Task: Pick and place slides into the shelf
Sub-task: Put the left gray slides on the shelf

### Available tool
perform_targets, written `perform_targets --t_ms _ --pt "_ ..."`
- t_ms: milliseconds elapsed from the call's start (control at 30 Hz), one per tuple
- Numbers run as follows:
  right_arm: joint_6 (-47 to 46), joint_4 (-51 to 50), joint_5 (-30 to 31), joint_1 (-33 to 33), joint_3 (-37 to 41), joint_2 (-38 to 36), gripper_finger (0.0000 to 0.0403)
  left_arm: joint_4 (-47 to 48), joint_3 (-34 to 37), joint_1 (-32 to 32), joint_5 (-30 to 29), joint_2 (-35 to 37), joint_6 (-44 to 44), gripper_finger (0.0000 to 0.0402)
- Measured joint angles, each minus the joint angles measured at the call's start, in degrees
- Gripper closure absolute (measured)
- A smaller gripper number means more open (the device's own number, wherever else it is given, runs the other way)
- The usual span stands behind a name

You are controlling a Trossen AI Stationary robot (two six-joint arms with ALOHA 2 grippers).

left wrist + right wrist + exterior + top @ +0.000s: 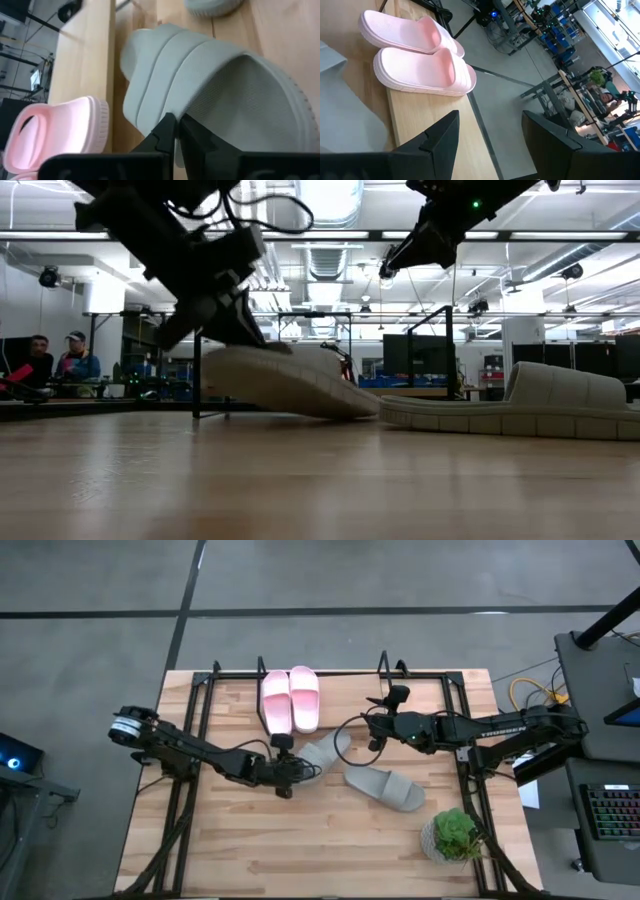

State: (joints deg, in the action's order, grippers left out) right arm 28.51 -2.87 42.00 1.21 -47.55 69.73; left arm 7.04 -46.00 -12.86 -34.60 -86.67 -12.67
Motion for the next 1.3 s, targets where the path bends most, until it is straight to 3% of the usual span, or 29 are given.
perform_targets --t_ms 167,267,400,667,967,1100,1300 --pt "0.02 0.11 -1.41 1.09 -0.61 0.0 0.0197 0.07 0.02 -0.29 -0.01 2.93 -0.07 0.0401" --pt "0.46 0.23 -5.91 2.32 -0.98 -0.02 0.0197 0.9 0.02 -0.57 -0.61 4.87 -0.03 0.0401" --pt "2.86 -0.01 -12.32 4.46 -0.98 -0.02 0.0197 2.36 0.09 -1.31 -4.46 6.62 -0.07 0.0401" --pt "4.93 -2.03 -16.0 7.43 -0.96 -0.02 0.0197 2.46 -0.04 -1.99 -8.65 9.54 -0.07 0.0402" --pt "8.01 -6.37 -30.84 7.68 -0.3 0.58 0.0197 -1.81 -0.04 -2.14 -14.97 10.06 0.09 0.0402" --pt "13.5 -4.6 -30.25 7.67 0.8 1.76 0.0197 -5.57 -0.09 -2.23 -14.85 10.06 -1.44 0.0401" --pt "15.11 -4.15 -19.22 7.66 1.14 3.57 0.0197 -7.13 -0.57 -2.25 -14.76 10.06 -2.25 0.0401"
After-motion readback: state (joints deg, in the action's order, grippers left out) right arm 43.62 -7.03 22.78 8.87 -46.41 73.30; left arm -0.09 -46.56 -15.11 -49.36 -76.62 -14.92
